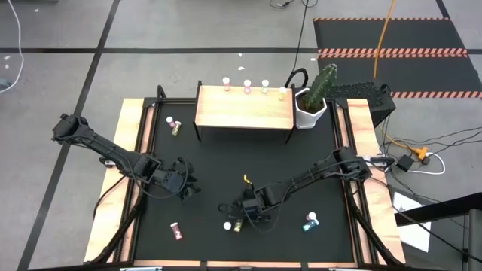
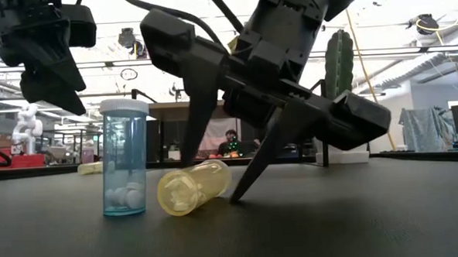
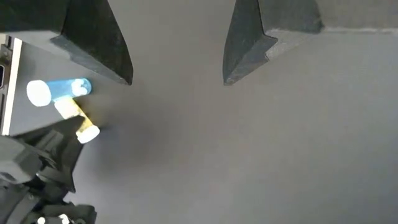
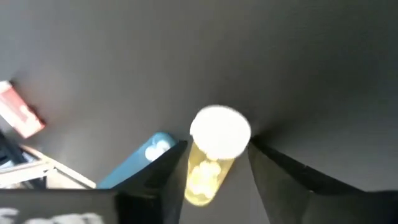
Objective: Pick and place medicine bottles onto shelf by color
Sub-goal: Put the bottom yellow pill bottle on the shelf aligned with the other yellow pill bottle
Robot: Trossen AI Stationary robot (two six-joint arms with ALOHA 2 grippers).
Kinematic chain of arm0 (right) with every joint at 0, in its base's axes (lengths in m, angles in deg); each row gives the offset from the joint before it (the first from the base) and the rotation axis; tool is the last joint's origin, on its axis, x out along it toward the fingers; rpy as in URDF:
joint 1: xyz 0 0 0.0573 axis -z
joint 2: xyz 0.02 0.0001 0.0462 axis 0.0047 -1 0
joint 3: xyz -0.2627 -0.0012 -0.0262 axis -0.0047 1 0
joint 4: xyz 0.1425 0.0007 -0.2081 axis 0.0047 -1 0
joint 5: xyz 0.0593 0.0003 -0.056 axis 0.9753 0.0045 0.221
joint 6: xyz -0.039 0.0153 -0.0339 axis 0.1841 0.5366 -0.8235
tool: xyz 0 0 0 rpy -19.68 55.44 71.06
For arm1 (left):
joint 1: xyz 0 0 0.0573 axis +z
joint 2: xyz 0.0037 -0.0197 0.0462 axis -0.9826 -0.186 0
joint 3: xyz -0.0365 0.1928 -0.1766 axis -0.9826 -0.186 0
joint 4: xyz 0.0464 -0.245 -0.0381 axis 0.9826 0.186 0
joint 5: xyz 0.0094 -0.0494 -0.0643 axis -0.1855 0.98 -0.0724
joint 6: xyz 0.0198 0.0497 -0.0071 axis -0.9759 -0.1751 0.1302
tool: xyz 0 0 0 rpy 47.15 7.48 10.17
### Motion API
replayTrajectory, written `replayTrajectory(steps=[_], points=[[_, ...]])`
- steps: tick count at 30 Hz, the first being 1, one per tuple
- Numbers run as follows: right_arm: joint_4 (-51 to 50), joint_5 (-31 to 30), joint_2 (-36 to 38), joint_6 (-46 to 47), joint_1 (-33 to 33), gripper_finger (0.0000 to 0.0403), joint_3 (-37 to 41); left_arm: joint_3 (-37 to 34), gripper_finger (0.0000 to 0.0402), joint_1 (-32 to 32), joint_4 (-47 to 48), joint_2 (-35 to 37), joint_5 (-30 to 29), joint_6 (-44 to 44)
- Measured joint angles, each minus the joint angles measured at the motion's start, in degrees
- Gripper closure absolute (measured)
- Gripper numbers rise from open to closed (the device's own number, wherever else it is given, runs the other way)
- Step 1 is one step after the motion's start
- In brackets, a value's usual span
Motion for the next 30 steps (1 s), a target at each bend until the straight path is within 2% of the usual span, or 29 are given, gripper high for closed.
replayTrajectory(steps=[5, 12, 14, 18, 21, 24, 30], points=[[-1.36, -0.31, -0.04, -2.01, 0.99, 0.0273, 0.05, 0.0, 0.0153, 0.22, -0.02, 0.0, -0.01, -0.5], [-1.21, -1.49, 0.15, -3.23, 1.14, 0.0288, 0.14, 0.0, 0.0153, -0.05, 0.0, 0.0, 0.02, 0.23], [-1.03, -3.5, 1.05, -4.21, 0.68, 0.0288, 0.19, 0.0, 0.0153, -0.43, 0.0, 0.0, 0.02, 0.33], [-2.92, -11.32, 3.63, -7.65, 0.38, 0.0289, 0.54, 0.0, 0.0153, -1.04, 0.0, 0.0, 0.02, -0.04], [-2.96, -18.51, 7.54, -13.69, 0.58, 0.0289, 0.63, -0.02, 0.0153, -1.03, -0.48, -0.02, 0.0, -1.86], [-1.4, -25.92, 12.59, -23.78, 0.35, 0.0289, 0.35, -0.02, 0.0153, -0.36, -3.66, -0.02, 0.02, -6.92], [3.74, -36.11, 20.91, -47.17, 0.69, 0.0289, 0.38, -0.02, 0.0153, 1.83, -20.76, -0.02, -0.01, -25.76]])
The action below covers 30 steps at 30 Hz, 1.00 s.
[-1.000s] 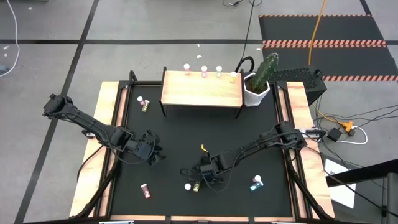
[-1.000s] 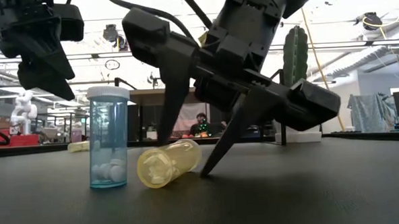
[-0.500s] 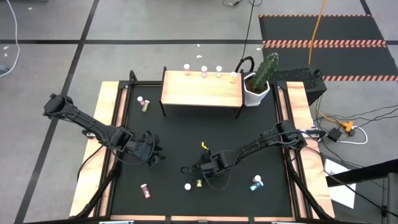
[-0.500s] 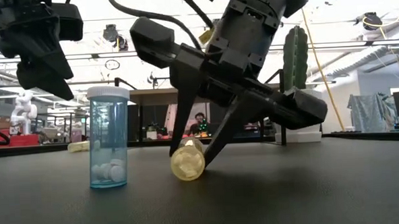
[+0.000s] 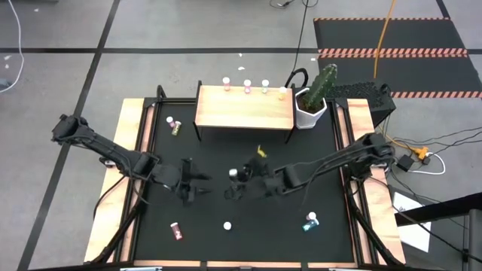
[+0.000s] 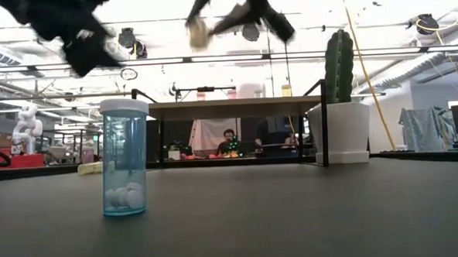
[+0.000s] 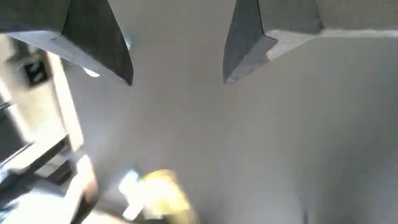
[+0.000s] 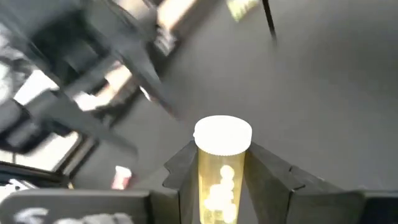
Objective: Pick and place medicine bottles onto shelf by color
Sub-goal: Put the bottom yellow pill bottle on the shelf aligned with the other yellow pill bottle
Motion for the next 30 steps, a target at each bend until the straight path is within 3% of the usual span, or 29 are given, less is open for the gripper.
replayTrajectory(steps=[5, 9, 14, 19, 25, 30], points=[[7.57, -1.38, 6.08, -18.72, 0.09, 0.0289, 1.25, 0.02, 0.0153, 1.95, -18.86, 0.02, -0.03, -12.43], [14.67, 0.93, 11.37, -29.55, 1.24, 0.0289, 4.4, 0.18, 0.0153, 4.59, -27.02, 0.02, -0.04, -14.67], [26.44, 9.63, 16.79, -38.7, 3.62, 0.0289, 11.13, 2.75, 0.0153, 7.16, -27.4, -0.29, 2.28, -16.92], [34.26, 16.74, 19.39, -40.7, 6.21, 0.0289, 17.32, 8.2, 0.0153, 8.71, -29.41, -5.18, 5.04, -19.6], [36.03, 18.44, 20.9, -43.45, 7.19, 0.0289, 20.25, 16.09, 0.0153, 10.46, -28.97, -13.96, 5.95, -20.74], [35.92, 21.25, 22.3, -46.27, 7.35, 0.0289, 20.54, 19.18, 0.0153, 12.06, -25.53, -16.86, 4.88, -17.25]])
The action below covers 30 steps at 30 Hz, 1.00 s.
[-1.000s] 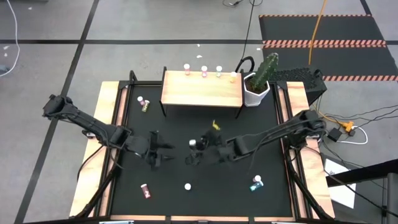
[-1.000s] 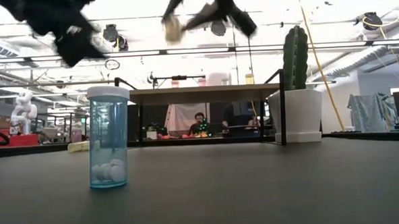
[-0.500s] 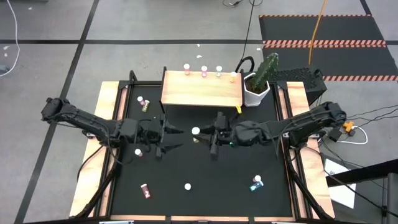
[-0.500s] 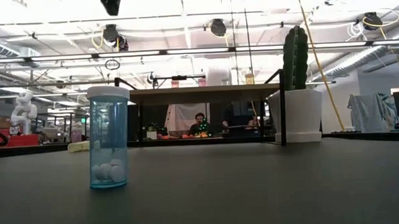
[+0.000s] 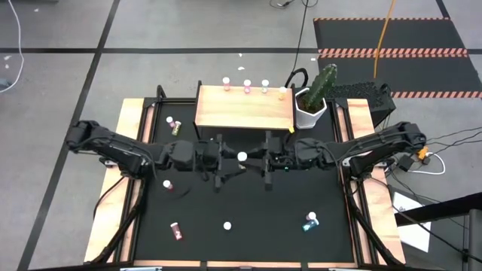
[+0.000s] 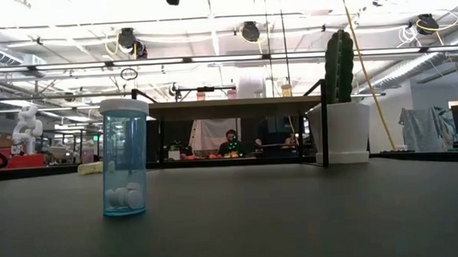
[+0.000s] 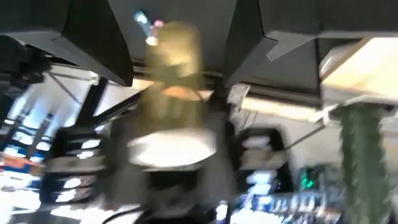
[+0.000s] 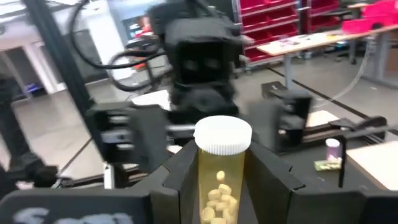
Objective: Pick and place medicine bottles onto shelf by color
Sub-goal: Put the bottom yellow pill bottle on the shelf aligned with the other yellow pill bottle
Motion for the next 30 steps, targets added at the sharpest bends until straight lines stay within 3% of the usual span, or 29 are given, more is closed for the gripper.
replayTrajectory(steps=[7, 13, 17, 21, 30], points=[[-1.28, 1.47, 1.56, -1.99, 0.34, 0.0289, -0.02, 0.34, 0.0159, 1.6, -0.88, -0.14, 0.3, 1.3], [-1.03, 4.56, 1.53, -1.94, 1.14, 0.0289, -0.02, 0.34, 0.0232, 1.64, -1.25, 0.01, 5.39, 1.28], [-1.28, 4.72, 1.53, -1.65, 1.76, 0.0289, -0.02, 0.34, 0.0278, 1.67, -0.69, 0.03, 5.46, 1.56], [-1.49, 4.62, 1.53, -4.15, 1.83, 0.0284, -0.02, 0.34, 0.0298, 1.64, -0.66, 0.05, 4.76, 1.08], [-9.27, 4.37, 7.36, -2.97, 2.11, 0.0191, -0.02, 0.34, 0.0282, 1.75, -0.25, 0.05, 3.87, -0.57]])
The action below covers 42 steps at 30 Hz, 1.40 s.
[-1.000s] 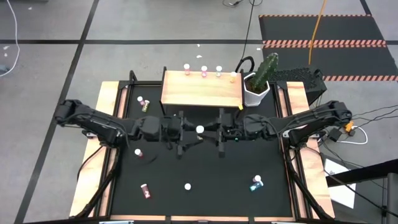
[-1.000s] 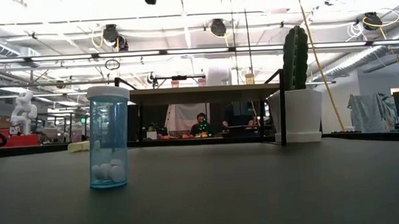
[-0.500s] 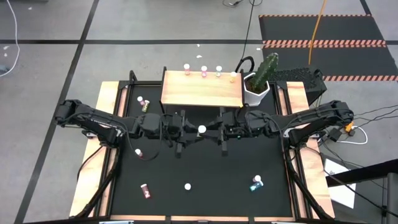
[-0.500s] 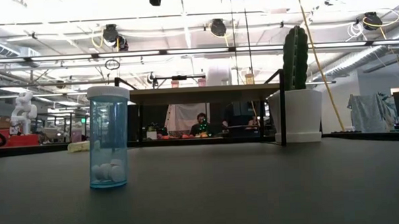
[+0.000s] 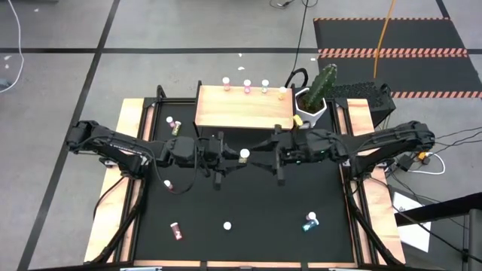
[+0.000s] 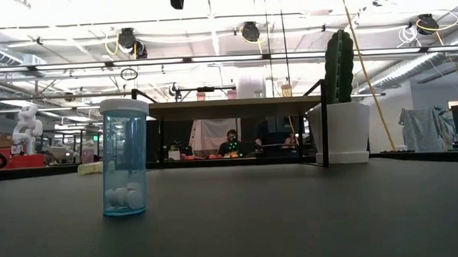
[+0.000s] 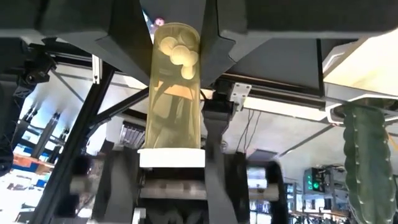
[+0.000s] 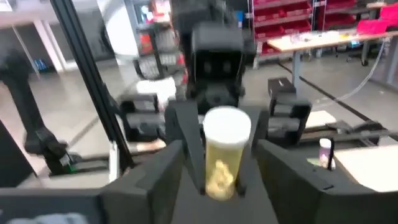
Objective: Pick and place medicine bottles onto shelf by color
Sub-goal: Put the bottom yellow pill bottle on the shelf aligned with the other yellow pill bottle
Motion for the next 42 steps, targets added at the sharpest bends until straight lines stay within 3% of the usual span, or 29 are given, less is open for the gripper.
replayTrajectory(steps=[6, 11, 15, 21, 26, 30, 42], points=[[-0.08, 1.2, -0.01, 2.71, 2.12, 0.0145, -0.06, 0.0, 0.0281, -0.04, 0.82, 0.0, 0.04, -2.33], [4.65, 8.76, -3.96, 3.08, 3.85, 0.014, -0.06, 0.0, 0.028, -0.02, 1.23, 0.0, 0.28, -2.99], [6.03, 9.14, -4.93, 2.71, 3.8, 0.014, -0.11, 0.0, 0.028, -0.04, 1.66, 0.0, 0.72, -2.5], [6.31, 9.45, -4.91, 0.46, 3.94, 0.0165, -0.11, 0.0, 0.028, -0.04, 3.09, 0.0, 0.76, -1.09], [5.64, 14.48, -4.95, -0.51, 5.18, 0.02, -0.11, 0.0, 0.0279, -0.04, 4.25, 0.0, 0.9, 0.51], [4.37, 18.15, -4.95, -1.72, 6.17, 0.0219, -0.11, 0.0, 0.0279, -0.04, 4.27, 0.0, 4.79, 1.88], [3.69, 18.25, -4.95, -3.05, 6.44, 0.0257, -0.11, -0.02, 0.0279, 1.21, 4.27, 0.0, 6.22, 6.57]])
